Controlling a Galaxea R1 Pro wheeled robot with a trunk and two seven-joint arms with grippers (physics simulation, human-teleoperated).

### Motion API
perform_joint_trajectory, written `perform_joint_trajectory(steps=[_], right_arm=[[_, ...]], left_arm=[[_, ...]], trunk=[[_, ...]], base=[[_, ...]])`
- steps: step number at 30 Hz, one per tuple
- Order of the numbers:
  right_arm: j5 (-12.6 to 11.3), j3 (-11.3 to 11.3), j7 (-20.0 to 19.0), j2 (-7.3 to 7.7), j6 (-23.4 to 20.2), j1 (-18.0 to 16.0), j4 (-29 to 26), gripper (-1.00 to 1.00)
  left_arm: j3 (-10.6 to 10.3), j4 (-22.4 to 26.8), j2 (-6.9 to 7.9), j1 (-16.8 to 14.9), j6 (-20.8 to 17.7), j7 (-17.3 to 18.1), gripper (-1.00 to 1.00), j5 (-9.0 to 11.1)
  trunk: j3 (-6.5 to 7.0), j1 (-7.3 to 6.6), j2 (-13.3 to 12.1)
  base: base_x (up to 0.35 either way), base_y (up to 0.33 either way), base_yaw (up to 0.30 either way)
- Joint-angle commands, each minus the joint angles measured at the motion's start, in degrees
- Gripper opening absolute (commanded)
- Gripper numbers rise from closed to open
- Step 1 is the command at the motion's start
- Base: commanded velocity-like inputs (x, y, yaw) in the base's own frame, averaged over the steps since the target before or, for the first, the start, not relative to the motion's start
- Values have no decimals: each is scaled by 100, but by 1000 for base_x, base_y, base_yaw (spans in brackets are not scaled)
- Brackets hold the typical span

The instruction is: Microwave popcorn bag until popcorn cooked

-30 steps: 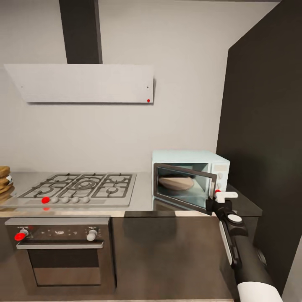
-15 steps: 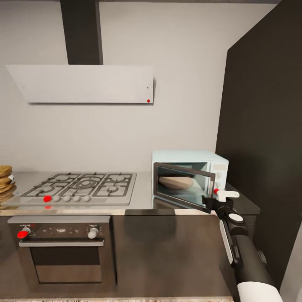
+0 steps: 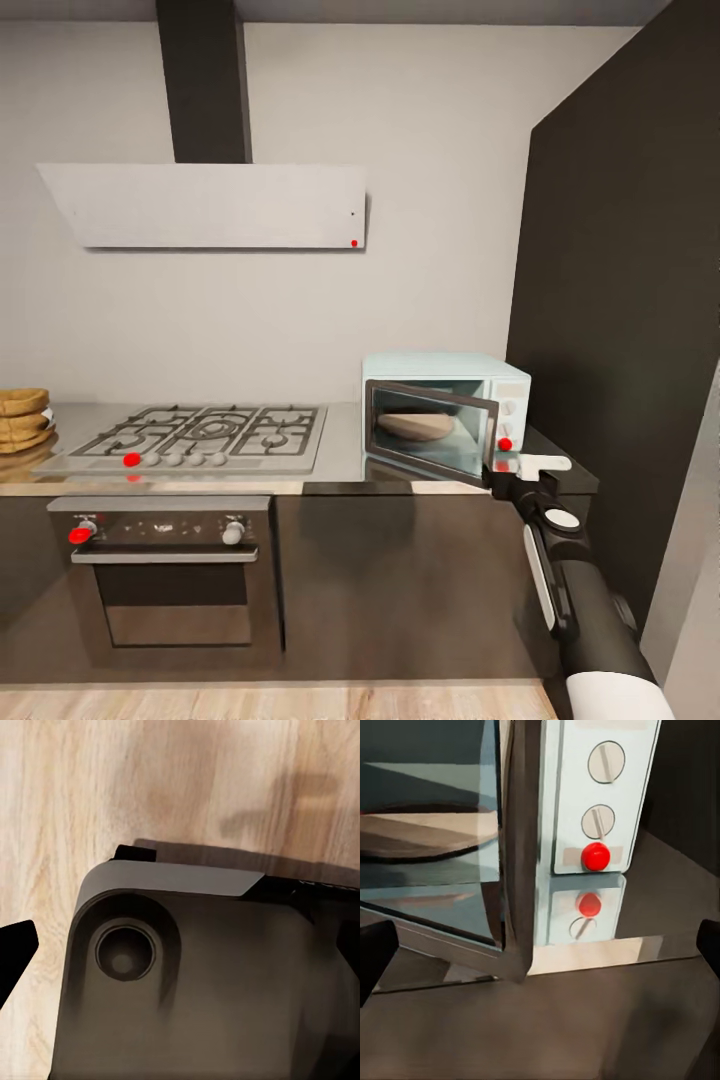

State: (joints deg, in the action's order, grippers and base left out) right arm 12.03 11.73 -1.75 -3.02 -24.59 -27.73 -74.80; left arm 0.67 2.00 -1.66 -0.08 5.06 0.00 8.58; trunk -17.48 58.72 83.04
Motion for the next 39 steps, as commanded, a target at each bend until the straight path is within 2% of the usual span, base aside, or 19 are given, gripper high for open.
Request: perform_joint_trajectory(steps=[1, 7, 11, 17, 28, 37, 39], right_arm=[[111, 26, 1, -5, -9, -4, -8, 100], [150, 82, 59, -6, -3, -4, -58, 100], [175, 212, 100, -64, -18, -4, -165, 100], [177, 84, 54, -51, -20, -4, -147, 100], [177, 83, 52, -23, -20, -4, -141, 100], [177, 84, 52, -22, -21, -4, -140, 100], [192, 106, 56, -58, -48, -4, -140, 100]], left_arm=[[3, 5, -1, -1, 12, 0, 100, 39], [3, 11, -9, -1, 4, -8, 100, 39], [8, 11, -4, -1, 10, 0, 100, 39], [17, 18, -27, -1, 12, -7, 100, 39], [3, 11, -18, -1, 3, -5, 100, 37], [3, 11, -11, -1, 0, -1, 100, 39], [17, 32, -17, -1, 3, 0, 100, 39]], trunk=[[-6, 0, 4], [-6, 0, 4], [-6, 0, 4], [-6, 0, 4], [-6, 0, 4], [-6, 0, 4], [-6, 0, 4]], base=[[-3, 0, 0], [0, 0, 0], [0, 0, 0], [0, 0, 0], [0, -230, 0], [126, -32, 0], [0, 0, 0]])
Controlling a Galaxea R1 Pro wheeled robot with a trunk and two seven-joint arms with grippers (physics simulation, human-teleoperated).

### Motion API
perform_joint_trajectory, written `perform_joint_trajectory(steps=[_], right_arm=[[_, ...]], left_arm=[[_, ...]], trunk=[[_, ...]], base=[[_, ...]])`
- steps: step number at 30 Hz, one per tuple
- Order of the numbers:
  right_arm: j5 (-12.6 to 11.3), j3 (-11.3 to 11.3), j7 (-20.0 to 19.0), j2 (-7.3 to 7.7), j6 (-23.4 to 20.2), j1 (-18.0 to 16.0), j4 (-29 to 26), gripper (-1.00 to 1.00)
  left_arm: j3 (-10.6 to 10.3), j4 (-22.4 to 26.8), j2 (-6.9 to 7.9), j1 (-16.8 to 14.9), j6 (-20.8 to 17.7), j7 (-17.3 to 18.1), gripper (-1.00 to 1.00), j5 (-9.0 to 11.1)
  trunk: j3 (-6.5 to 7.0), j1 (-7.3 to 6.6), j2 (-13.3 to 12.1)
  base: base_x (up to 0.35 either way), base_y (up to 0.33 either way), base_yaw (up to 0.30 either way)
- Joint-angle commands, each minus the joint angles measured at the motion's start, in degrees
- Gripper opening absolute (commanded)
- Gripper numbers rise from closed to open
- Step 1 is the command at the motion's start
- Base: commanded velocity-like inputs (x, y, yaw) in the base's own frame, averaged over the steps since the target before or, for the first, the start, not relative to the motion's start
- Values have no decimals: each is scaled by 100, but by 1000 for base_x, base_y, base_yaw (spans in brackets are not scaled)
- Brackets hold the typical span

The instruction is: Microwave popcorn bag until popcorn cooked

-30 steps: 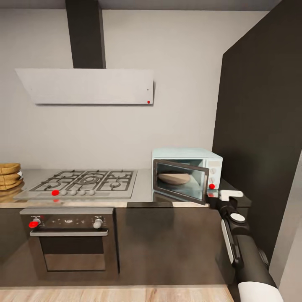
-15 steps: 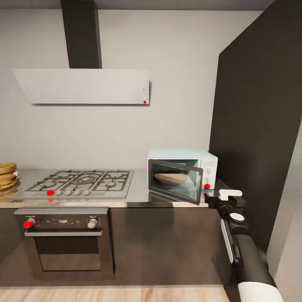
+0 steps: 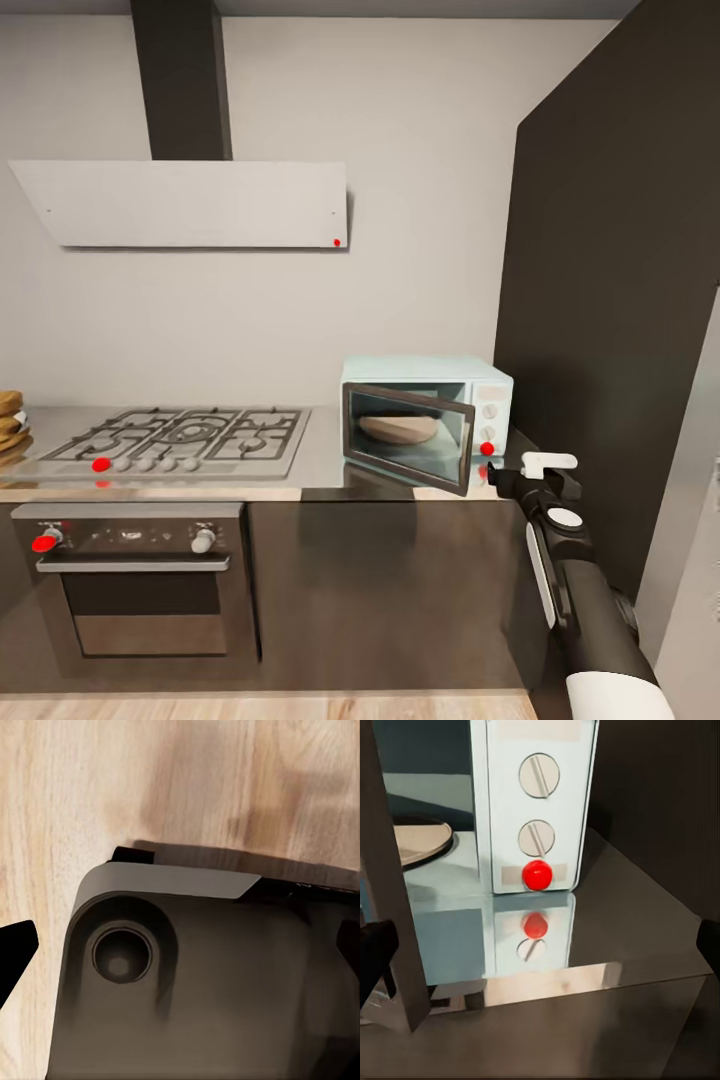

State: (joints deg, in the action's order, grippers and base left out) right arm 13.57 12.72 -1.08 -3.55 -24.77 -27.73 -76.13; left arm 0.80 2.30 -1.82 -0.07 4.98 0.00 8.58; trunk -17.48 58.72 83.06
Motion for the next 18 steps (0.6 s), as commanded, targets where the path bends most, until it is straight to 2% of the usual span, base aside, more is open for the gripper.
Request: perform_joint_trajectory(steps=[1, 5, 10, 18], right_arm=[[38, 8, -10, -7, -30, -4, -7, 100], [40, 11, -14, 65, -41, -4, -22, 100], [40, 12, -15, 79, -29, -4, -41, 100], [40, 12, -15, 82, -28, -4, -42, 100]], left_arm=[[3, 4, -2, -1, 12, 0, 100, 38], [-1, 7, -3, -1, 12, 0, 100, 38], [-5, 8, -3, -1, 12, 0, 100, 38], [-10, 7, -3, -1, 12, 0, 100, 38]], trunk=[[-6, 1, 2], [-6, 1, 2], [-6, 1, 2], [-6, 1, 2]], base=[[0, 0, 0], [0, 0, 0], [21, -2, 0], [253, -123, 0]])
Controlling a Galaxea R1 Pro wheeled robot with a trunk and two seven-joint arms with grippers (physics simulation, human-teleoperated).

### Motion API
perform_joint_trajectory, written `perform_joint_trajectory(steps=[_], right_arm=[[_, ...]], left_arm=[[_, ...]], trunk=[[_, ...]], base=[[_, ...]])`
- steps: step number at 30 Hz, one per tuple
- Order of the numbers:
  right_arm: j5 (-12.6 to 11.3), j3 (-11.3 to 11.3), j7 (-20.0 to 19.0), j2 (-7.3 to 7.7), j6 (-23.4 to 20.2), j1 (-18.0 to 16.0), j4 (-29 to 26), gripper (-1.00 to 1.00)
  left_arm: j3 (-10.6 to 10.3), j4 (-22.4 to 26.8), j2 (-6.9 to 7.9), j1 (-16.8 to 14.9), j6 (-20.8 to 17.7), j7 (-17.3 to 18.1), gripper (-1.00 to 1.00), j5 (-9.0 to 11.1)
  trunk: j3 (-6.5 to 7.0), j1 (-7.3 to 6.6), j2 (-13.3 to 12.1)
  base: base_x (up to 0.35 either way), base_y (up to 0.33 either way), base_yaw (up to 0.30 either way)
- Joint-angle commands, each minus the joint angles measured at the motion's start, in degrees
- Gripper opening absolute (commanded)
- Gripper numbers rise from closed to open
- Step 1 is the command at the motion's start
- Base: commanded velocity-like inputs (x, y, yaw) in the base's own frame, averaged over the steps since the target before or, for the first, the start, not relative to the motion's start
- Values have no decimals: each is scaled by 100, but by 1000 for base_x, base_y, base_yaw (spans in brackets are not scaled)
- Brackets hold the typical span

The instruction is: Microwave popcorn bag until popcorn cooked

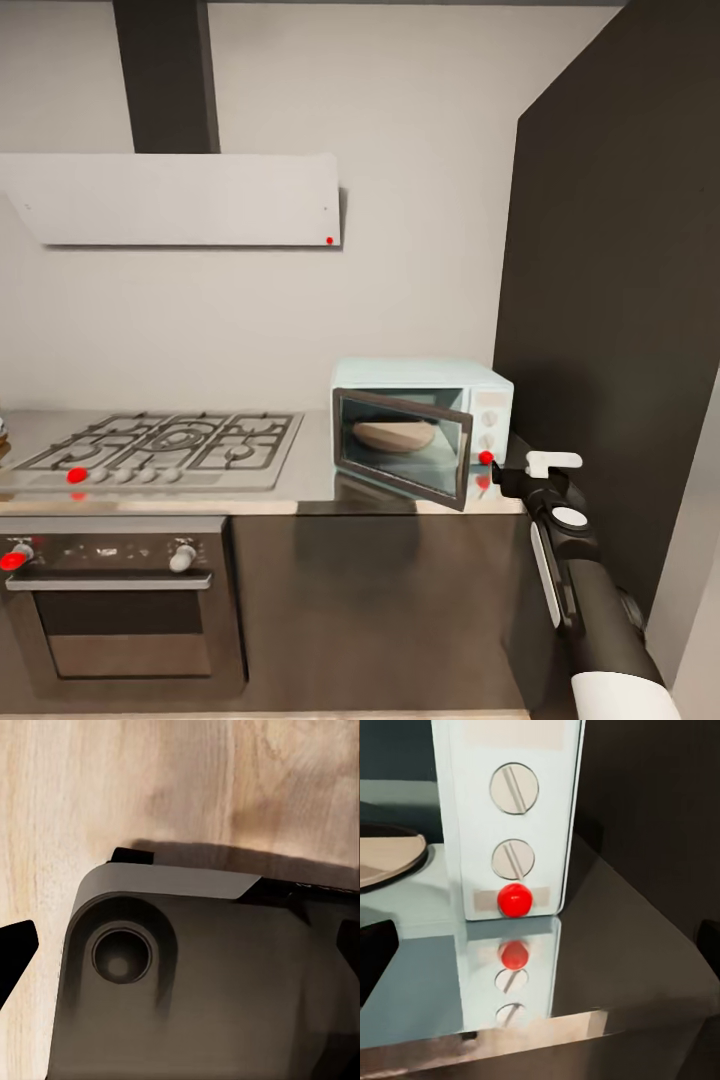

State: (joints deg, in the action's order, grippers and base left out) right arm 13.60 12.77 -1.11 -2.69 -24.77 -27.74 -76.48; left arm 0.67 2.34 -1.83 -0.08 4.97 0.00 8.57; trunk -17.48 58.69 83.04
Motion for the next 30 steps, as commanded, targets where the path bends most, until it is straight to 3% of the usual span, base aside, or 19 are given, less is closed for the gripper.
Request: perform_joint_trajectory(steps=[1, 16, 18, 20, 23, 25, 27, 30], right_arm=[[38, 9, -12, -4, -28, -4, -7, 100], [-18, -20, -78, -21, 15, -4, 31, 100], [-16, -42, -86, -99, 9, -4, 44, 100], [-15, -128, -89, -109, -2, -4, 50, 100], [-31, -439, -82, -117, 18, -4, 86, 100], [-38, -453, -100, -118, 23, -4, 94, 100], [-40, -469, -229, -118, 28, -4, 97, 100], [-47, -466, -847, -114, 35, -4, 98, 100]], left_arm=[[3, 1, -1, -1, 13, 0, 100, 40], [4, 2, -1, -1, 13, 0, 100, 40], [3, 1, -1, -1, 13, 0, 100, 40], [3, 2, -1, -1, 13, 0, 100, 40], [5, 2, -1, -1, 13, 0, 100, 40], [8, 3, -1, -1, 13, 0, 100, 40], [9, 2, -1, -1, 13, 0, 100, 40], [9, 3, -1, -1, 13, 0, 100, 40]], trunk=[[-6, 3, 4], [-6, 3, 4], [-6, 3, 4], [-6, 3, 4], [-6, 3, 4], [-6, 3, 4], [-6, 3, 4], [-6, 3, 4]], base=[[277, -141, 0], [214, -126, 0], [97, -27, 0], [27, -7, 0], [5, -1, 0], [0, 0, 0], [0, 0, 0], [0, 0, 0]])
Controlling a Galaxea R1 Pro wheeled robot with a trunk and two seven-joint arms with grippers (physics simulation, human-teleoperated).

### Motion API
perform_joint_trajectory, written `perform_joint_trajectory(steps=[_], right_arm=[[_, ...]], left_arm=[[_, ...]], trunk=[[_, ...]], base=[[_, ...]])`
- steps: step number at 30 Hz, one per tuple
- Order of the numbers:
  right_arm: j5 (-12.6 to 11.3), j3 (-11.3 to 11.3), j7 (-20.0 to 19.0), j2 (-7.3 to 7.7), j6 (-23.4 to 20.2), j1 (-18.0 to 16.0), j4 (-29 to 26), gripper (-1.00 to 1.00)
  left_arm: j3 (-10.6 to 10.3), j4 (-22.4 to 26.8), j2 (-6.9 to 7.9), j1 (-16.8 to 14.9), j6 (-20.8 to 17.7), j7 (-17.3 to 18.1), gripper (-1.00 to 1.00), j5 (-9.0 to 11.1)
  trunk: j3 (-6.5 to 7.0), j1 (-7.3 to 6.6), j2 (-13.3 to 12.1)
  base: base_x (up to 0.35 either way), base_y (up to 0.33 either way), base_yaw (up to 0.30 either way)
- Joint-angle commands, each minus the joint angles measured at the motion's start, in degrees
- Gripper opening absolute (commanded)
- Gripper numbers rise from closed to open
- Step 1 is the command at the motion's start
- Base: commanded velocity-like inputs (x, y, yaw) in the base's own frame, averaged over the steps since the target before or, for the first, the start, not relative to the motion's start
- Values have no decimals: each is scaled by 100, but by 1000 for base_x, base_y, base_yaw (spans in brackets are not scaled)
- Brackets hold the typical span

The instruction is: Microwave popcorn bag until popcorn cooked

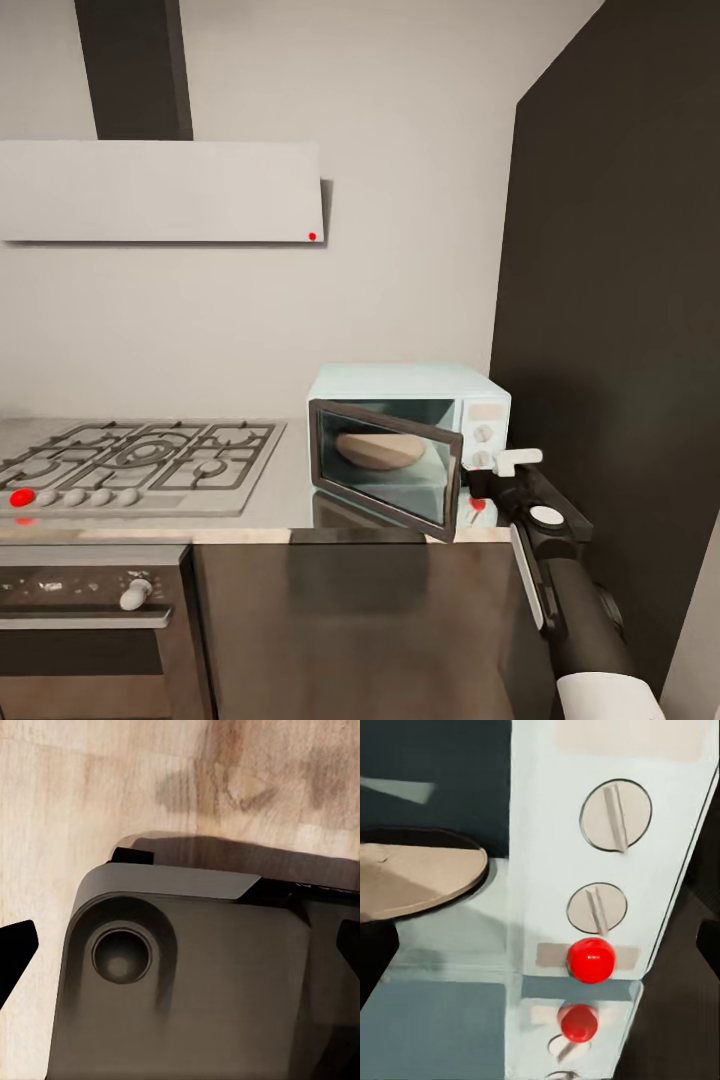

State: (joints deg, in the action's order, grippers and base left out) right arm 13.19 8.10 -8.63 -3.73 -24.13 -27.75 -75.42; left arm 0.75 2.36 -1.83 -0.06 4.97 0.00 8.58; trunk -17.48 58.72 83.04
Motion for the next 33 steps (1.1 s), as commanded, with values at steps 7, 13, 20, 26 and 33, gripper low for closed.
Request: perform_joint_trajectory(steps=[7, 13, 20, 26, 33], right_arm=[[-22, 27, -1069, 18, -22, -2, -10, 100], [-1, 42, -1609, 26, -35, -2, -64, 100], [0, 46, -1621, 30, -98, -2, -111, 100], [23, 47, -1616, 24, -122, -2, -121, 100], [34, 51, -1607, 21, -236, -2, -223, 100]], left_arm=[[4, 1, -1, -2, 20, 8, 100, 34], [21, -4, -7, -2, 13, 0, 100, 38], [14, -8, -4, -2, 10, 0, 100, 38], [5, -8, -4, -2, 11, 0, 100, 38], [12, -8, -1, -2, 13, 0, 100, 38]], trunk=[[-7, 0, 3], [-7, 0, 3], [-7, 0, 3], [-7, 0, 3], [-7, 0, 3]], base=[[0, 0, 0], [-152, 146, 0], [-207, 261, 0], [-137, 295, 0], [-99, 314, 0]])
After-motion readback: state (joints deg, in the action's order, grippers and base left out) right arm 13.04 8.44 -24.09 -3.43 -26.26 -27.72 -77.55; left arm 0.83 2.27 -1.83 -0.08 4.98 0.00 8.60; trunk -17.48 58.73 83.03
